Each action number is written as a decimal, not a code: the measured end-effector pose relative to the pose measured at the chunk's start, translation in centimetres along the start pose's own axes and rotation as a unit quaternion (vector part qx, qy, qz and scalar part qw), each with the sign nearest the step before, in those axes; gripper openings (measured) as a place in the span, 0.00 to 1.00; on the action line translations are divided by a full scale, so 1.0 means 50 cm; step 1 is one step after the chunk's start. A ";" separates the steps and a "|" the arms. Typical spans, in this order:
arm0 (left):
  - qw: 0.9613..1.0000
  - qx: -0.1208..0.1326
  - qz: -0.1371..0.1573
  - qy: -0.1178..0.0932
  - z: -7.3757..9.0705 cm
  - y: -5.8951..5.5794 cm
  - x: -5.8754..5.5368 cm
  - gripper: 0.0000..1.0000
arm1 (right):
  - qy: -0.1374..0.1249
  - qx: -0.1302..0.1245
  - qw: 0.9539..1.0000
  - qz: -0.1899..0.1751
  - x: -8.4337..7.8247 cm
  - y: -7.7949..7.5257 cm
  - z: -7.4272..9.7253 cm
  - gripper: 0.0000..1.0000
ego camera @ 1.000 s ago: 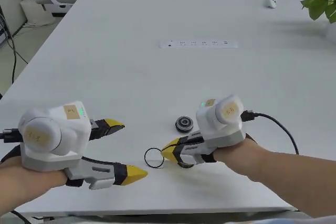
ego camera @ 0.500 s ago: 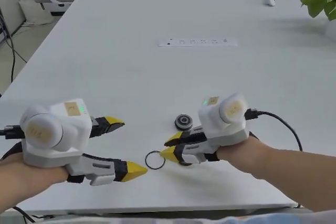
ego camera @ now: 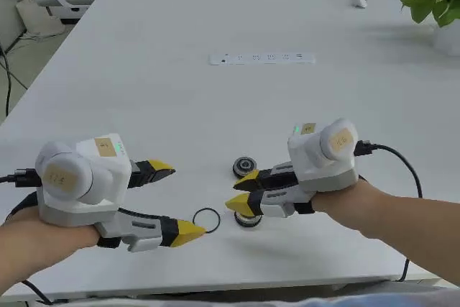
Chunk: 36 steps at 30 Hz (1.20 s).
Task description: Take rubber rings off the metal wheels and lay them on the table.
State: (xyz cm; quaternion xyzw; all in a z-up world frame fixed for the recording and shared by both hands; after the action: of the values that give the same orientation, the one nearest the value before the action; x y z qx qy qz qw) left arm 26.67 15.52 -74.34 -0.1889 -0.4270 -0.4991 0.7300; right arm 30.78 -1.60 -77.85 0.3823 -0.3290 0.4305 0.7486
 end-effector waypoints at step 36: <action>0.997 -0.068 -0.027 0.036 -0.140 -0.002 0.006 0.44 | 0.060 -0.018 0.998 0.019 -0.085 -0.034 0.036 0.22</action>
State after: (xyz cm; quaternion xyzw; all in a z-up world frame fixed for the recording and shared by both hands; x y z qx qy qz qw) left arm 29.68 10.40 -78.03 -0.2085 -0.3700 -0.5530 0.7168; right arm 30.26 -5.39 -80.93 0.3362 -0.2981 0.4608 0.7654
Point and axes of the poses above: the centre of the closed fingertips' face, and the gripper's own axes: z roughly backward along the fingers, y roughly to its left, x roughly out of its top, the point moved 8 cm from there along z, roughly backward along the fingers, and after that the axes turned 7 degrees about -z, right-handed, at the moved point
